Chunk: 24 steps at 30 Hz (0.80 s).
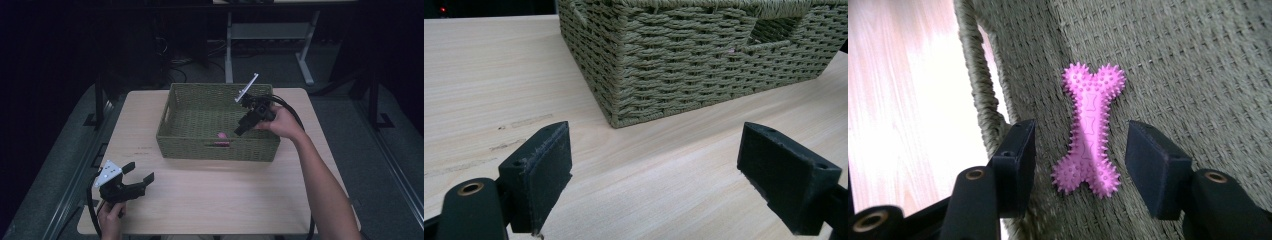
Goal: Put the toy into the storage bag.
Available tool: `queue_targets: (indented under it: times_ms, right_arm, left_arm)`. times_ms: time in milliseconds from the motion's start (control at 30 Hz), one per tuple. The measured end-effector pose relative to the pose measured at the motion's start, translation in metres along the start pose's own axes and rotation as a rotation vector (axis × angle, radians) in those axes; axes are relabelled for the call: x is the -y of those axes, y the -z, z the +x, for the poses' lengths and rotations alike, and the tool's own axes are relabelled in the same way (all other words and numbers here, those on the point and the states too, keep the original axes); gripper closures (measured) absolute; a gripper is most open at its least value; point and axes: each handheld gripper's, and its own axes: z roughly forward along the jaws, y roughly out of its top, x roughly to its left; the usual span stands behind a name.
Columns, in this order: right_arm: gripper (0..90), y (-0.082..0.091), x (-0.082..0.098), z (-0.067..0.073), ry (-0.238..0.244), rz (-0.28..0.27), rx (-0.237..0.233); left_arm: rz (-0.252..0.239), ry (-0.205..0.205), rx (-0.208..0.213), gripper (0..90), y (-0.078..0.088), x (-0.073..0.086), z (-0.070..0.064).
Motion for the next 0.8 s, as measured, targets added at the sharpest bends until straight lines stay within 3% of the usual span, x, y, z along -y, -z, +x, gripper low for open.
queue_targets:
  times_ms: [800]
  right_arm:
    - [43.5, 0.03, 0.009, 0.021, 0.026, -0.037, 0.025]
  left_arm:
    - [0.006, -0.007, 0.0, 13.8, -0.001, 0.0, 0.0]
